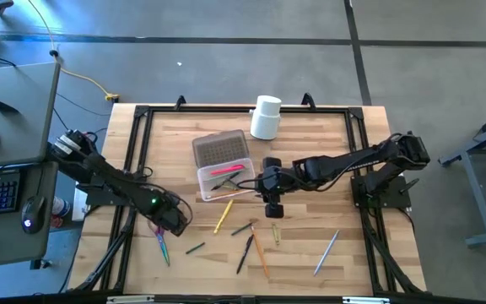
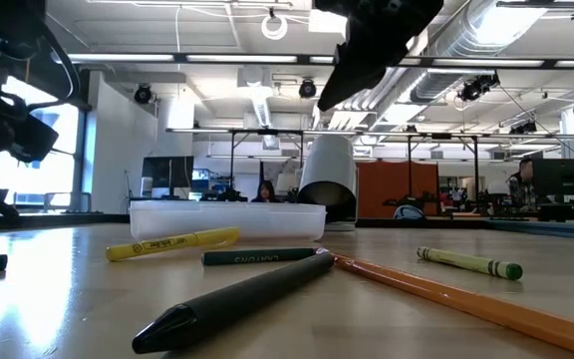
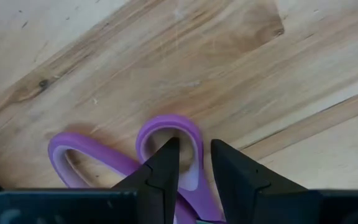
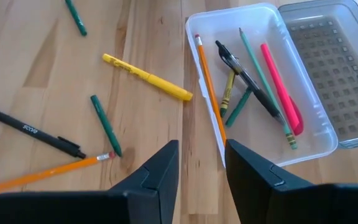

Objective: Pick & place school supplies into a supply box
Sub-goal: Put the violet scissors into the black supply box

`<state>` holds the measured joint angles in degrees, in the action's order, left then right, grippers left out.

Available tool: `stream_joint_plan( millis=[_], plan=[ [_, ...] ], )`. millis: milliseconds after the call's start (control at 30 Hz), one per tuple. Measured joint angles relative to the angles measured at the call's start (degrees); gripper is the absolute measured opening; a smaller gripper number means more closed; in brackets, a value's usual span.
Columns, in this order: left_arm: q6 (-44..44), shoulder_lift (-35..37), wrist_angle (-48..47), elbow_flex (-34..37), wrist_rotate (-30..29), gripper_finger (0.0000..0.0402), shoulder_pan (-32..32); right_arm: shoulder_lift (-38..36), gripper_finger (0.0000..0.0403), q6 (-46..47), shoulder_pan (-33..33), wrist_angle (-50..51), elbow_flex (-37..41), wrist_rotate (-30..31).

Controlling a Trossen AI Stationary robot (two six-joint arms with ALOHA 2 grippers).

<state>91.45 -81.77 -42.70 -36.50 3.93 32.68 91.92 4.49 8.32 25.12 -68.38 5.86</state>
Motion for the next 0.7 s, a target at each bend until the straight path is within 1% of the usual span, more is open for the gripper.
stream_joint_plan(
  millis=[267,400,533,600,700],
  plan=[
    [0.38,-0.18,-0.24,-0.36,-0.68,0.0131,0.0,0.0,0.0114,0.0,0.0,0.15,0.0,0.14],
    [-1.63,-0.2,-1.22,-0.49,-3.06,0.0131,-0.32,0.0,0.0114,0.0,0.0,-0.09,0.0,0.16],
    [-2.51,-0.25,-1.04,-0.4,-3.7,0.0128,-0.3,0.0,0.0114,0.0,0.0,-0.09,0.0,0.16],
    [-2.47,-0.56,-0.35,-0.38,-3.59,0.0114,-0.32,0.0,0.0114,0.0,0.0,-0.09,0.0,0.16],
    [-2.42,-0.72,0.59,-0.35,-3.94,0.0072,-0.34,0.0,0.0114,0.0,0.0,-0.09,0.0,0.16]
  ],
)
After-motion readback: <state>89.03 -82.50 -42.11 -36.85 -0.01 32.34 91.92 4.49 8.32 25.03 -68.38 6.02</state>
